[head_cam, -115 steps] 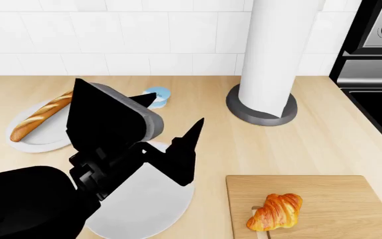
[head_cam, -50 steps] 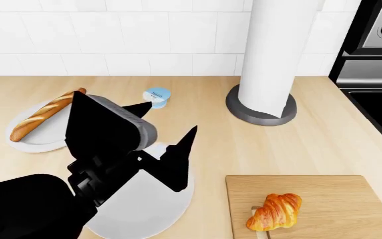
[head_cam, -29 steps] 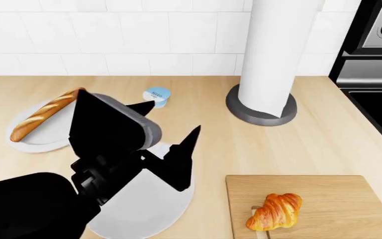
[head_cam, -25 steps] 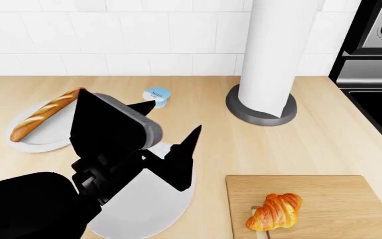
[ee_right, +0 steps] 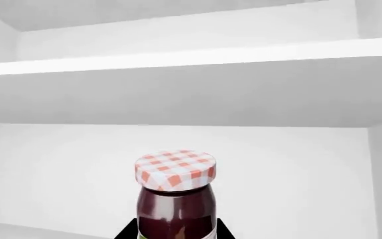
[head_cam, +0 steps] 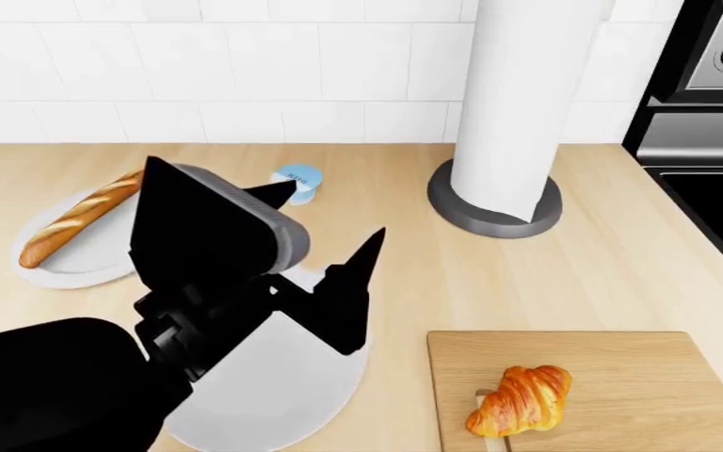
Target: From the different types of pastries on the counter, select a croissant and place it on the cutting board. Then retrieve a jar of jam from the cabinet and place it alongside the croissant on the cutting board.
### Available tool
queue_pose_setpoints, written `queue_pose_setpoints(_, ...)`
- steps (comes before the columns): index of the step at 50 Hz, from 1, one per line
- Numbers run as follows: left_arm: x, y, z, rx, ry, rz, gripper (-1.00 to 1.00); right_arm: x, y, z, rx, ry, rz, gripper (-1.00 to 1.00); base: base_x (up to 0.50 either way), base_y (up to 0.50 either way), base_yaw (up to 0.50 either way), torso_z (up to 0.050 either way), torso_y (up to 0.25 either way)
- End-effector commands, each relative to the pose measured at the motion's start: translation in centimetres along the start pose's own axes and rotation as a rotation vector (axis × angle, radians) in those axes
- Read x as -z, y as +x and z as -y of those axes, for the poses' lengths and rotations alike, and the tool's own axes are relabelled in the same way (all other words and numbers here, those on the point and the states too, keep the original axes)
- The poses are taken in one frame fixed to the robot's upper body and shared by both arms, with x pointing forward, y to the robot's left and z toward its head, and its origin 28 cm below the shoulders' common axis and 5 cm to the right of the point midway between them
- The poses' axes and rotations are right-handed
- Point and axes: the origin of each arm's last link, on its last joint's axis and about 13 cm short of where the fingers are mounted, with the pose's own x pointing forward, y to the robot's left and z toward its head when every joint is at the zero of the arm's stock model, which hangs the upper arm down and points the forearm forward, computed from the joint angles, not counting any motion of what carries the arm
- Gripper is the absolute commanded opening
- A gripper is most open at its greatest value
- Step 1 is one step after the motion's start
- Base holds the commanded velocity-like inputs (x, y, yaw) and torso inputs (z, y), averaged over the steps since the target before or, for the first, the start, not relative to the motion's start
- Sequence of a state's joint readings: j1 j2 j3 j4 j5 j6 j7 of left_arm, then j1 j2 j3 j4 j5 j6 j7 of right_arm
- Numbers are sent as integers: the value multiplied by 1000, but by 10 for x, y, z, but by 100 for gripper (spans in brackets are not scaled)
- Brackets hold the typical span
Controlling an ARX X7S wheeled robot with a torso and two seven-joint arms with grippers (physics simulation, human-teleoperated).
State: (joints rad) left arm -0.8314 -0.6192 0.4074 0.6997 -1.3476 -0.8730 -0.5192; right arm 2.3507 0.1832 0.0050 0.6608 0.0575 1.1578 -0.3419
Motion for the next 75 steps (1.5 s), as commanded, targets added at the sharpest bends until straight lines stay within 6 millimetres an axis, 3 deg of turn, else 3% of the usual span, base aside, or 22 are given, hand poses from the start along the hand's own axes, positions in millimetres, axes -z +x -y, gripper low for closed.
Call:
queue_pose_setpoints(1,-2,-1,0,-4,1,7,100,-16,-30,-1,-25,-13,38,-100,0,0,0,0,0)
queue_pose_setpoints(15,-6,-1,-1,-8,5,13,100,-23,-57,-2,-91,110,76,-100,1,0,0,0,0)
queue_pose_setpoints(40,-7,-8,-7,-60,-4,13,100,-34,-87,-11,-206,314,130,-100,0,0,0,0,0)
queue_pose_setpoints(75,-14,-11,-7,-71,3,20,100,-37,-141,-22,-327,362,-2,-100,0,0,0,0,0)
